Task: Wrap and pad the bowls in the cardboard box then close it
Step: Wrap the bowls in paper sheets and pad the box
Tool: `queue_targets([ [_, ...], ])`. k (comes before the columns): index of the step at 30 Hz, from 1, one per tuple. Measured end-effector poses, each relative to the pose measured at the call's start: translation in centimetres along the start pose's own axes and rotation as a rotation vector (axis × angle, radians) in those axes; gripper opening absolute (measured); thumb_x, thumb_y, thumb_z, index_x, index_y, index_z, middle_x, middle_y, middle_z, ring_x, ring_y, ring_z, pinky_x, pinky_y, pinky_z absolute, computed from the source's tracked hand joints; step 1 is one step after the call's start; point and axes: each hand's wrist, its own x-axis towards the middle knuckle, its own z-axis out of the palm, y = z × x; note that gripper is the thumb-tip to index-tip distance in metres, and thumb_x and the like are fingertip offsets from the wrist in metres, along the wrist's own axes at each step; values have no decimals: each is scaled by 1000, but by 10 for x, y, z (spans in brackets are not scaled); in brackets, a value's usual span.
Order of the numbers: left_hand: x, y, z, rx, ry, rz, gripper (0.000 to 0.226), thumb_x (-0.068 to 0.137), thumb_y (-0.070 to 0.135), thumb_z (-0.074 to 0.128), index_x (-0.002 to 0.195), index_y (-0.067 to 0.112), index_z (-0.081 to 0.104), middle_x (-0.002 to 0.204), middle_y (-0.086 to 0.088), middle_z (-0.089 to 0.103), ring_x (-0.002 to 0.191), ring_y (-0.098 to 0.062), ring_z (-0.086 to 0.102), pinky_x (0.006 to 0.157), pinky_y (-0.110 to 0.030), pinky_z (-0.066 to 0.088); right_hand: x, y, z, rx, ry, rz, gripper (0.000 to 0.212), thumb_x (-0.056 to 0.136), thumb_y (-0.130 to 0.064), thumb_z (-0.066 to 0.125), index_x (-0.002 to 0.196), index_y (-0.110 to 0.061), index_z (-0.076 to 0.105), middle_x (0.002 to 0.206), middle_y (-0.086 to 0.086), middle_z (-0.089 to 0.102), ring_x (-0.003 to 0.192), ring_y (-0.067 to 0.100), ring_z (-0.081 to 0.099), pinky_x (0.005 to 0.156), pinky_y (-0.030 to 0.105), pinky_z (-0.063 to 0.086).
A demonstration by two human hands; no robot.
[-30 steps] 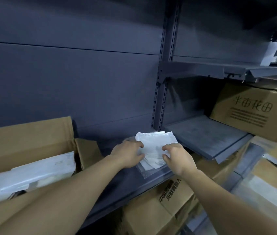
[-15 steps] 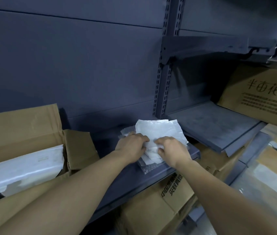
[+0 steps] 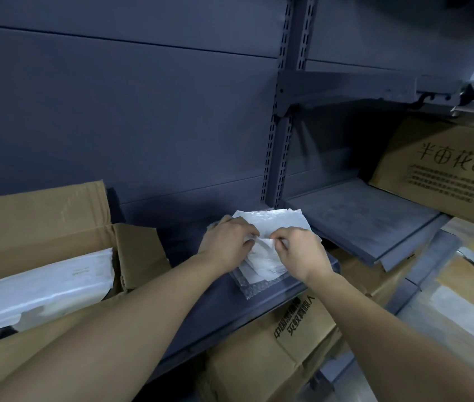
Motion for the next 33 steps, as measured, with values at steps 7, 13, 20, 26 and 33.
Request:
queue_targets([
  [7,-5,6,-32,-37,129,22,22,98,26,52,111,23,69,117,6,64,109,-20,53,91,-40,47,-9,-20,-26,93,132,-111,27,98,-21,47,115,-21,68,110,-2,69,110,19,57,90,36,47],
  [13,-22,5,-63,-245,245,-50,26,96,17,50,71,24,45,72,7,49,76,-21,51,70,-36,45,-26,-34,-49,83,216,-115,43,89,-45,45,126,-27,58,122,-4,62,121,17,47,106,41,36],
  [20,-46,-2,-105,-400,336,-98,15,93,17,49,81,11,56,71,0,56,68,-18,48,63,-29,39,-33,-53,-53,263,251,-32,54,89,-24,63,139,-29,43,125,-4,57,118,16,48,95,34,44],
  [26,-77,-27,-143,-466,395,-146,16,94,22,53,87,10,60,77,-2,60,71,-14,50,58,-16,35,-31,-94,-56,763,228,69,71,85,-17,69,145,-31,34,107,0,63,92,10,63,81,24,47],
  [33,-131,-65,-183,-559,373,-180,10,91,13,62,99,19,64,94,7,70,83,-5,67,69,-23,54,-29,-158,-51,840,162,-12,61,86,-14,67,138,-32,42,84,-4,70,79,13,66,73,24,54],
])
